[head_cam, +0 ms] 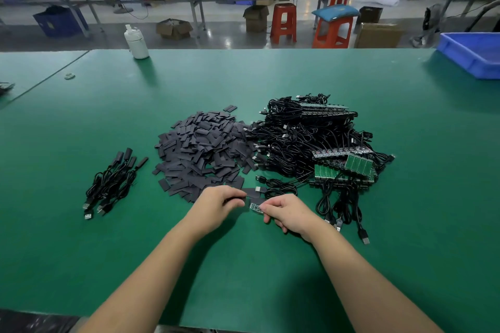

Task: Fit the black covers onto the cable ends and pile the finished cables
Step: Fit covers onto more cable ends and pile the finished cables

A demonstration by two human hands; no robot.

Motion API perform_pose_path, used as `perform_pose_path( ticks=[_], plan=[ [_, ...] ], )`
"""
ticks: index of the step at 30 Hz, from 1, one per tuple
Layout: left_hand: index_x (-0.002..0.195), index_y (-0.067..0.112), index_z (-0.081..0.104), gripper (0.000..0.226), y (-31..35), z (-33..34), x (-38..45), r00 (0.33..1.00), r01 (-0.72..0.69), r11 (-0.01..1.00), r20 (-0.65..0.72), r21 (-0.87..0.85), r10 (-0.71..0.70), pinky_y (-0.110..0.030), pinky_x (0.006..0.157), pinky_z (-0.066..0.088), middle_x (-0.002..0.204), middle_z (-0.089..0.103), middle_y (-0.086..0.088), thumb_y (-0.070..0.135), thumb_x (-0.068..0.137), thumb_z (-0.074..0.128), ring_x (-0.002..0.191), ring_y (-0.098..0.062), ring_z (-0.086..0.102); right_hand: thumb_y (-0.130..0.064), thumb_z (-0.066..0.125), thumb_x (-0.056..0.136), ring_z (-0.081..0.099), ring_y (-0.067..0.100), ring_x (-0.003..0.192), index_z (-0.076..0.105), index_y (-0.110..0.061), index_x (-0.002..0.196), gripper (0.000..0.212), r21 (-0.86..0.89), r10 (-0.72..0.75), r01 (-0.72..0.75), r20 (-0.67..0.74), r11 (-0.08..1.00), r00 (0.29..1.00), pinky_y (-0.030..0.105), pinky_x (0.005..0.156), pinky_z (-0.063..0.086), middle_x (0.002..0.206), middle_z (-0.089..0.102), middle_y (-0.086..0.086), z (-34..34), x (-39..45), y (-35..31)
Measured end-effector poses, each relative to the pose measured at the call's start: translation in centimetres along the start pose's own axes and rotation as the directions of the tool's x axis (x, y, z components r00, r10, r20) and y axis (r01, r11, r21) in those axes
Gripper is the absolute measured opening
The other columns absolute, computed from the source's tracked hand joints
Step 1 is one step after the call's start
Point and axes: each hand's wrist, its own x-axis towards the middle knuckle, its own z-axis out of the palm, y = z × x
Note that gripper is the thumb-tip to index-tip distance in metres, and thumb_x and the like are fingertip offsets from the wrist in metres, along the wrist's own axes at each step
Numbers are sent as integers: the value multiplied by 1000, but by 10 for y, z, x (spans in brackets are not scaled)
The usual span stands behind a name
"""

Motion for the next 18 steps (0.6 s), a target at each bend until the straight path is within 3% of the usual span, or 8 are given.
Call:
perform_pose_path(
  ticks=[5,12,16,18],
  plan=[
    [109,24,76,20,-1,4,-5,1000,18,999,7,-29,-18,4,81,35,105,74,12,27,90,70,90,10,59,-23,62,98,39,6,42,71,-20,80,21,0,7,-7,23,1000,1000,22,42,39,59,64,-8,-1,-2,-3],
    [112,23,74,24,4,9,-8,999,-46,999,14,22,46,0,81,35,101,73,10,29,90,70,90,-1,63,-23,61,99,39,5,41,69,-19,75,26,-4,15,-14,50,1000,999,21,42,39,53,61,-10,-4,-3,-6],
    [110,20,75,23,6,12,-9,995,-92,994,-30,55,94,2,80,32,99,73,7,28,90,70,89,-4,63,-21,60,100,39,6,43,71,-16,84,20,1,26,-26,62,1000,998,21,42,38,60,64,-7,-3,-1,-5],
    [110,19,75,22,8,13,-9,992,-113,992,-42,64,115,-6,81,39,98,74,6,27,90,70,89,-7,64,-21,60,99,39,6,43,72,-16,86,18,4,26,-27,67,1000,997,21,41,38,62,64,-6,-4,-1,-5]
  ],
)
